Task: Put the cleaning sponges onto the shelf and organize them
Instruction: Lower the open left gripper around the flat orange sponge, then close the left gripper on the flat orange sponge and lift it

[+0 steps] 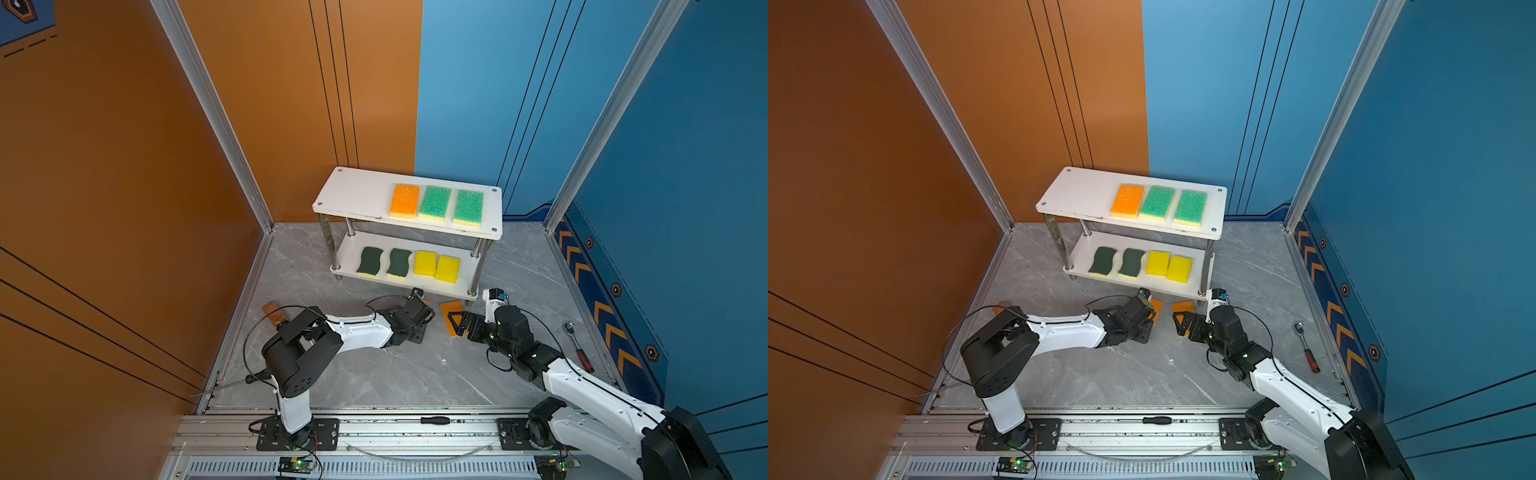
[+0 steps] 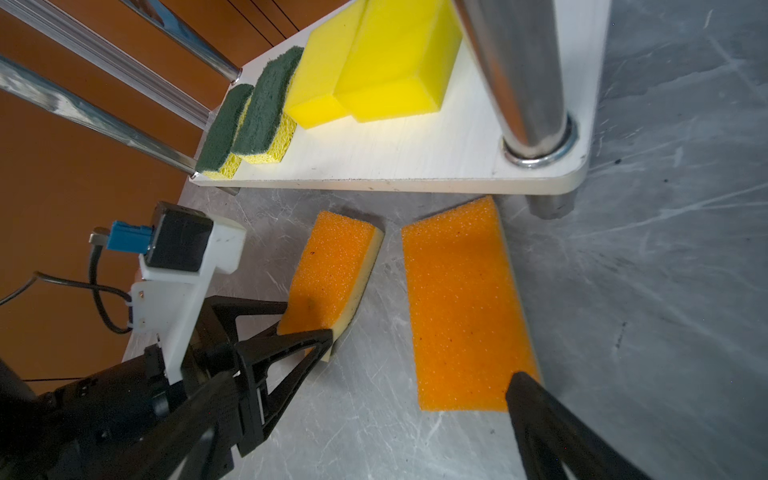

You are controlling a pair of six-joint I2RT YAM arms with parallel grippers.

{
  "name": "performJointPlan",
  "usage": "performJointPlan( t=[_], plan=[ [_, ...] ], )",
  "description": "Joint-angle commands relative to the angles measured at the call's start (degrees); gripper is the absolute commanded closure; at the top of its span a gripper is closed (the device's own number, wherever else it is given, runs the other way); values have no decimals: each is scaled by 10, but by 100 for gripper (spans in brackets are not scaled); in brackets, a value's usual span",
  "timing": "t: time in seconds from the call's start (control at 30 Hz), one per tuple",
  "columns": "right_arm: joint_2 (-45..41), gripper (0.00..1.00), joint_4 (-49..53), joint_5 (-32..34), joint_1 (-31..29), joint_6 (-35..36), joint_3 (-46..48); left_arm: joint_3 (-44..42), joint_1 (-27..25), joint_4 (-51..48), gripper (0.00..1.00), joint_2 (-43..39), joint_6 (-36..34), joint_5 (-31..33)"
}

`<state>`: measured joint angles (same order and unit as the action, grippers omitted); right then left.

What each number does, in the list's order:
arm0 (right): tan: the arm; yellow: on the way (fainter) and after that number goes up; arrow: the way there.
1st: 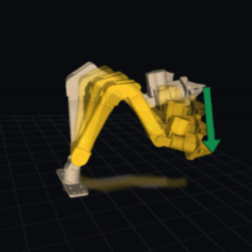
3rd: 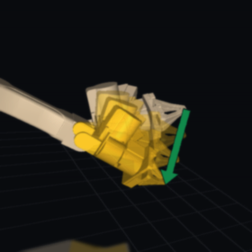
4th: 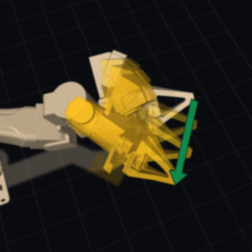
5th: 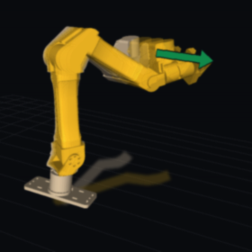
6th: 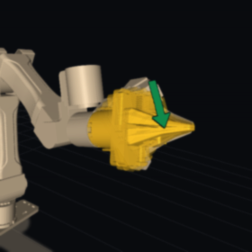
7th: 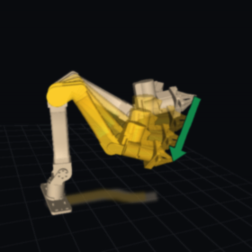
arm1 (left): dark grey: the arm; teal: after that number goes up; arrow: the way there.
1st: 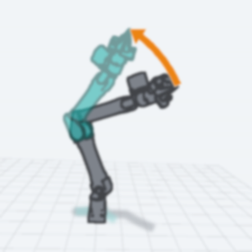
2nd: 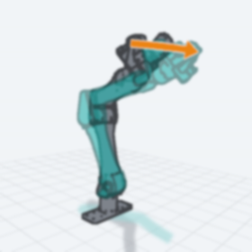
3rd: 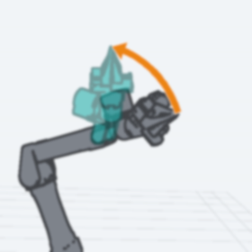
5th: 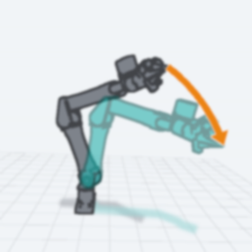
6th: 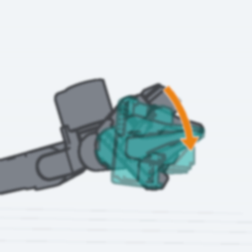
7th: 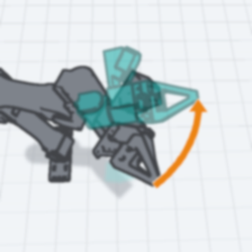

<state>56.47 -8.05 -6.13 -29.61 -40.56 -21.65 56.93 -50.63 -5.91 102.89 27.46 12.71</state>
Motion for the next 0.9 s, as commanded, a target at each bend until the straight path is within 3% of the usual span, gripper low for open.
performJointPlan(
  t=[0.0, 0.87],
  plan=[
    [4, 0, -5, 6, 2, -5, 7, 4, 4, -30, 48, -26, 2, -13],
    [0, 0, -5, 7, 3, -8, 8, -1, 6, -115, 52, -159, -10, -12]
  ],
)
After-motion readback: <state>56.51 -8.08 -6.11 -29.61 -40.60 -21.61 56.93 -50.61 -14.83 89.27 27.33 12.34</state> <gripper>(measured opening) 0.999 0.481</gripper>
